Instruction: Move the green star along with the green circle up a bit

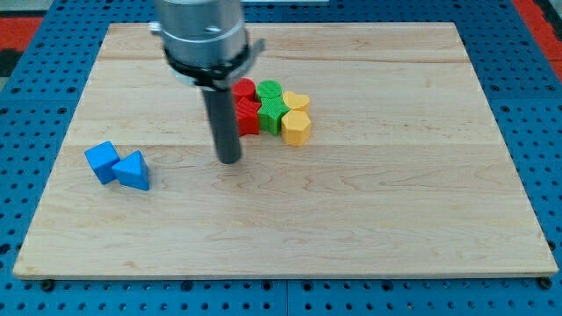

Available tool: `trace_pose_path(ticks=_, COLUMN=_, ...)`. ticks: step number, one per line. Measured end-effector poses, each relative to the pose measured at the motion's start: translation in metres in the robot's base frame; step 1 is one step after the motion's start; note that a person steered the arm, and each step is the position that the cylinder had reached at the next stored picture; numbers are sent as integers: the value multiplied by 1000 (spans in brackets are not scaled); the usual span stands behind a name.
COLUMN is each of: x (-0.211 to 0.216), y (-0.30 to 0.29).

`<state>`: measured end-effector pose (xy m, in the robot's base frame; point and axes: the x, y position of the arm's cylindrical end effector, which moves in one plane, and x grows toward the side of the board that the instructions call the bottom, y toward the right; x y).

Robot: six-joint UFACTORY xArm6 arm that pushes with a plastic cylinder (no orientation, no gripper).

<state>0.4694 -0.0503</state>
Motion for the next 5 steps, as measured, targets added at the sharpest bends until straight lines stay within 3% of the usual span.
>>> trace_pose_path(ticks=1, x=-2, y=38)
trace_pose_path(ticks=5, x=-71, y=40)
